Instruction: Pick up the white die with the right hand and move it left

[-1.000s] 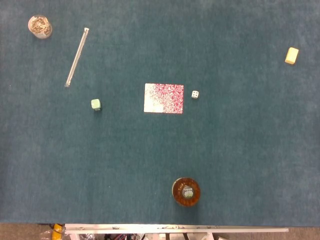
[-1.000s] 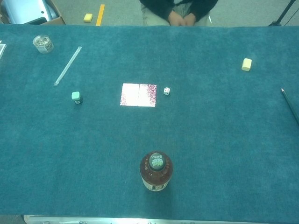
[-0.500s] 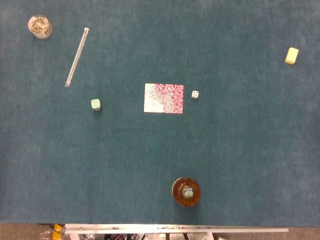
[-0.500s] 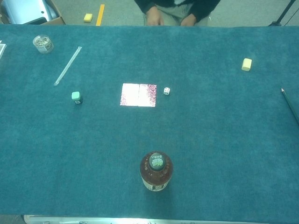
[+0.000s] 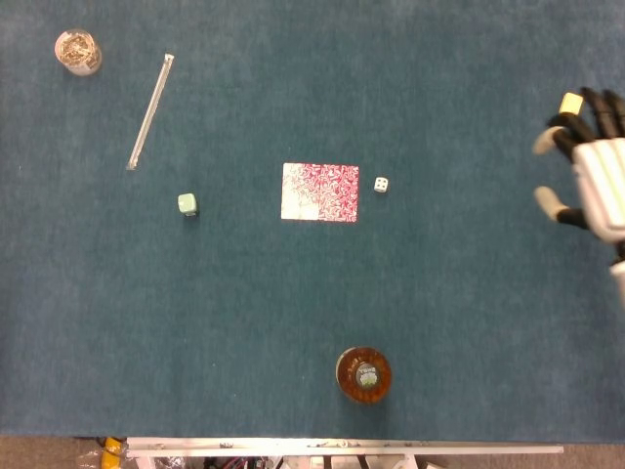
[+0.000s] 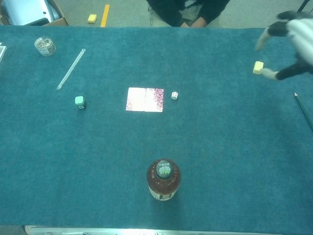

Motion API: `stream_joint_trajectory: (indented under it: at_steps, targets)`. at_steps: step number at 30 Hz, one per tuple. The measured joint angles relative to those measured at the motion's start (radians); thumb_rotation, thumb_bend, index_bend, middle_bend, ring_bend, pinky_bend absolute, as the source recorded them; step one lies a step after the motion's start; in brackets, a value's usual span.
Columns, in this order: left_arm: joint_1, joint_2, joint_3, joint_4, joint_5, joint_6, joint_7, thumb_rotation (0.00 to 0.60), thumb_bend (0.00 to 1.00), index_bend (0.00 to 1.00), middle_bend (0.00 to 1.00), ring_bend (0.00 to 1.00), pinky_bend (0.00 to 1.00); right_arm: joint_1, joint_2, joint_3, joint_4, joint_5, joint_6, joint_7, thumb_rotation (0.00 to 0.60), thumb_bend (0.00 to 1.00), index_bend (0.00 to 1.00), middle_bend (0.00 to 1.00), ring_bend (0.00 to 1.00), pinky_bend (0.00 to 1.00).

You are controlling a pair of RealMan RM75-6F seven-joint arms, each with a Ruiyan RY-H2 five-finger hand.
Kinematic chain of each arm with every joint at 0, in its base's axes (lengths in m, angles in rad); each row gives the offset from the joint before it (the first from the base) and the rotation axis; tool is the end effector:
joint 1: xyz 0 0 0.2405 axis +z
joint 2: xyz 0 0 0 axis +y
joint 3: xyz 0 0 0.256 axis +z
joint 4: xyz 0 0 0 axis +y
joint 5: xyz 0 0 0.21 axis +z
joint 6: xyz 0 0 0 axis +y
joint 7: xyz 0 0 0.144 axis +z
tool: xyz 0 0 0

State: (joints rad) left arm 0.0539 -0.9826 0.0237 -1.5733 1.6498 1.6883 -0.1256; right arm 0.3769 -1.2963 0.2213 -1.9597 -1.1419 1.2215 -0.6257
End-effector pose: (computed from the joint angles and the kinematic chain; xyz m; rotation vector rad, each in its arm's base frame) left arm -0.3191 0.1209 0.2126 -1.3943 -0.8083 -0.9269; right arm -0.1799 -0.2620 0.0780 1.5945 -0.9364 0.8615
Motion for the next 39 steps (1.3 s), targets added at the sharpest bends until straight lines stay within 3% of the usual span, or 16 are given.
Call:
stream_joint_trajectory:
  at_steps: [9,27,39]
  targets:
    - [0.005,0.005,0.005,-0.008,0.015,0.011,0.010,0.600,0.44,0.27,0.19,0.04,0.05,0.146,-0.154,0.019,0.135,0.161,-0.092,-0.093,0.600,0.22,0.44,0.29,0.06,0.01]
    - [0.019,0.009,0.011,-0.005,0.015,0.021,0.011,0.600,0.44,0.27,0.19,0.04,0.05,0.350,-0.448,0.016,0.459,0.294,-0.170,-0.174,0.600,0.17,0.45,0.29,0.06,0.01]
    - [0.016,0.004,0.009,0.006,0.011,0.011,0.005,0.600,0.44,0.27,0.19,0.04,0.05,0.435,-0.576,0.019,0.604,0.380,-0.182,-0.229,0.600,0.18,0.45,0.29,0.06,0.01]
